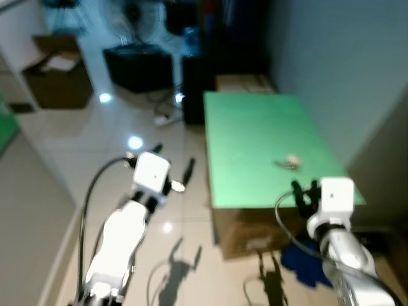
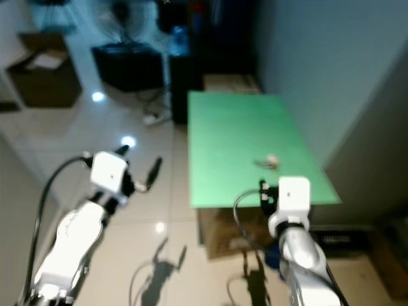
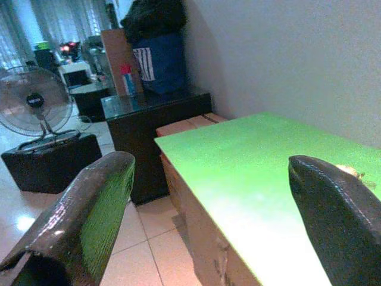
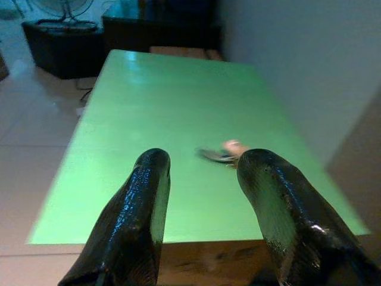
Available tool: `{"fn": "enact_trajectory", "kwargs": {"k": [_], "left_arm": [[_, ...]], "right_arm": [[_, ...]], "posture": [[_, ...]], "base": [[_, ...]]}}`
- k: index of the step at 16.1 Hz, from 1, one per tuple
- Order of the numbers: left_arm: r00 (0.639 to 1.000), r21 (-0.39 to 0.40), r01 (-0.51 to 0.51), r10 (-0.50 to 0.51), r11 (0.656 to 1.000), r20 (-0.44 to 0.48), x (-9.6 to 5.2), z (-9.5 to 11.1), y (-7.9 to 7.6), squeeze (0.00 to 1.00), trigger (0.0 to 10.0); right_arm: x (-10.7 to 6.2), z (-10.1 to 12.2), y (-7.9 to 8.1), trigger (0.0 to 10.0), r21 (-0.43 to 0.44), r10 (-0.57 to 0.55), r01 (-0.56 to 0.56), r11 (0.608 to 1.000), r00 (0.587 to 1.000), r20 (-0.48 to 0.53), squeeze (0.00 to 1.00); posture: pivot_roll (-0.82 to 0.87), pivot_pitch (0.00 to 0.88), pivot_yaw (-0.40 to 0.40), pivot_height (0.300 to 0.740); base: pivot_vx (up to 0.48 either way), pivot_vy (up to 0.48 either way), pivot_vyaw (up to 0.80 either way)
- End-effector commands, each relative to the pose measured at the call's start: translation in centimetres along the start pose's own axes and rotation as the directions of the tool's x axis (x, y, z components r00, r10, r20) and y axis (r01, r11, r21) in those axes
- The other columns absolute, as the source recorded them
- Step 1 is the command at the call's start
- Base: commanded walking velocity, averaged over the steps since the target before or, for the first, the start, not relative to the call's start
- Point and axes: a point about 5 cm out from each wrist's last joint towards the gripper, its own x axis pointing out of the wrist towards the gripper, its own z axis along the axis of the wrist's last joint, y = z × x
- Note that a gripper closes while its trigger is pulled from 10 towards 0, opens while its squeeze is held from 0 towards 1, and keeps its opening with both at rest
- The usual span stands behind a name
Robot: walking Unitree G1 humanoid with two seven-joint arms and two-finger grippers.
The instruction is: Hang keys on a hook
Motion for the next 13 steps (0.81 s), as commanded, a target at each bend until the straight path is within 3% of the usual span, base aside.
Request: {"fn": "enact_trajectory", "kwargs": {"k": [1,4,7,8,13], "left_arm": [[1.0,-0.009,0.018,-0.018,1.0,0.014,0.4,0.1,-0.5,0.0,10.0],[0.999,0.006,0.027,-0.027,1.0,0.021,0.7,0.3,-0.4,0.0,10.0],[0.998,0.014,-0.013,0.012,1.0,0.056,0.9,1.2,0.1,0.0,10.0],[0.998,0.017,-0.008,0.007,1.0,0.068,1.0,1.3,0.1,0.0,10.0],[0.996,-0.033,0.062,-0.06,0.998,0.07,0.5,1.1,-1.0,0.0,10.0]], "right_arm": [[0.1,0.7,-0.4,10.0,-0.007,-0.005,0.006,1.0,0.999,0.046,0.0],[0.4,1.0,-0.3,10.0,0.001,0.01,-0.01,1.0,0.998,0.065,0.0],[0.4,1.1,-0.4,10.0,-0.02,-0.009,0.011,1.0,0.998,0.066,0.0],[0.3,1.1,-0.6,10.0,0.023,-0.02,0.019,1.0,0.998,0.067,0.0],[0.2,1.3,-1.6,10.0,0.017,-0.036,0.034,0.999,0.997,0.07,0.0]], "posture": [[-0.1,0.0,0.037,0.74],[-0.1,0.0,0.04,0.74],[-0.11,0.0,0.036,0.74],[-0.11,0.0,0.035,0.74],[-0.13,0.0,0.041,0.74]], "base": [[0.0,-0.472,0.0],[0.0,-0.47,0.0],[0.0,0.0,0.0],[0.0,0.0,0.0],[0.0,0.0,-0.77]]}}
